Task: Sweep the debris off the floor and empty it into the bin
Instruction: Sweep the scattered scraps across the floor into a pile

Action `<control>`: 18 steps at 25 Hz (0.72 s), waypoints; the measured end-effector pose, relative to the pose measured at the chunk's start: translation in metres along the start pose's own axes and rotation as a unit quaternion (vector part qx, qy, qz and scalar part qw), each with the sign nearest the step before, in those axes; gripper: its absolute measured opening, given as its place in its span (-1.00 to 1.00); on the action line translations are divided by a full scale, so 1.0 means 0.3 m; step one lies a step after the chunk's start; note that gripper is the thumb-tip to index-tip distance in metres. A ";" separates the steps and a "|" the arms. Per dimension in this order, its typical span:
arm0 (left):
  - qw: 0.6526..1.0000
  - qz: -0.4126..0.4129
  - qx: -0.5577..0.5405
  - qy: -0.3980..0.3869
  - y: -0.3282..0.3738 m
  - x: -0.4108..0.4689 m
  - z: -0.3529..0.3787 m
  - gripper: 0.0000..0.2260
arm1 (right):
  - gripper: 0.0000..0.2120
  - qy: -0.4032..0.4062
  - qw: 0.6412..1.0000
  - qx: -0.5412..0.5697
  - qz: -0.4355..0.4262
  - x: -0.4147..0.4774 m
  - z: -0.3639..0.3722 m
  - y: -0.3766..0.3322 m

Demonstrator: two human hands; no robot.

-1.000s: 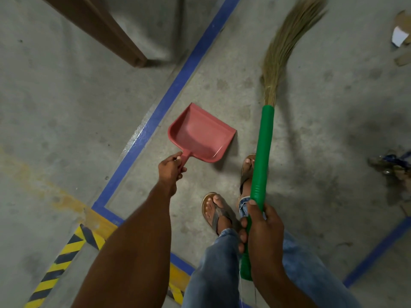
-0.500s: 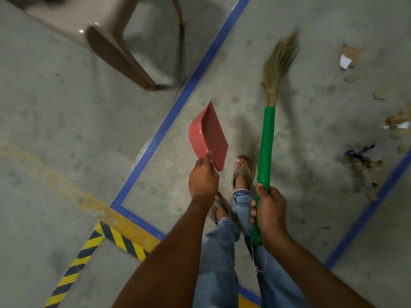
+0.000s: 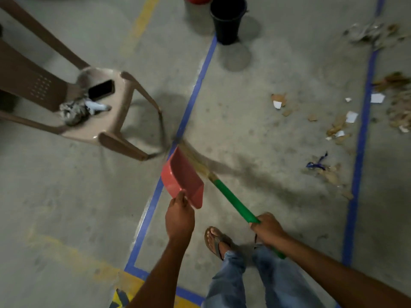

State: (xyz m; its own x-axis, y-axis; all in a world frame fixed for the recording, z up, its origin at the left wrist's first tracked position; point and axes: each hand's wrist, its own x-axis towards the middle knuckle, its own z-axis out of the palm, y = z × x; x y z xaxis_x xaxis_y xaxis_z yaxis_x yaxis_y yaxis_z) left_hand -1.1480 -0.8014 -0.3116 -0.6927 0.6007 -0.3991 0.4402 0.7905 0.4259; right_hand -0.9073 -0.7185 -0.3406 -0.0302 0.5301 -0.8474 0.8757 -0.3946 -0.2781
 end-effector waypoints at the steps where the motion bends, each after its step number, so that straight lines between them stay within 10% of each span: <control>1: 1.000 0.000 -0.007 -0.001 0.015 -0.019 0.014 -0.63 | -0.81 0.005 0.999 0.031 0.037 0.056 -0.045 0.034; 8: 0.998 0.058 0.009 -0.017 0.338 -0.145 0.207 -0.65 | -0.76 0.181 0.966 0.157 0.094 0.118 -0.449 0.380; 18: 0.975 0.160 0.057 -0.141 0.855 -0.397 0.626 -0.68 | -0.80 0.066 0.989 0.034 0.124 -0.006 -0.738 1.087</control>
State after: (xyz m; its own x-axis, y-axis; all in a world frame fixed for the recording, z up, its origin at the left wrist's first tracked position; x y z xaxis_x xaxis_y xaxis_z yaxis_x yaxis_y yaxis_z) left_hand -0.8452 -0.6478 -0.3073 -0.3323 0.8152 -0.4743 0.6798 0.5556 0.4787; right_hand -0.5149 -0.6819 -0.3297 0.2490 0.5012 -0.8287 0.8135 -0.5725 -0.1019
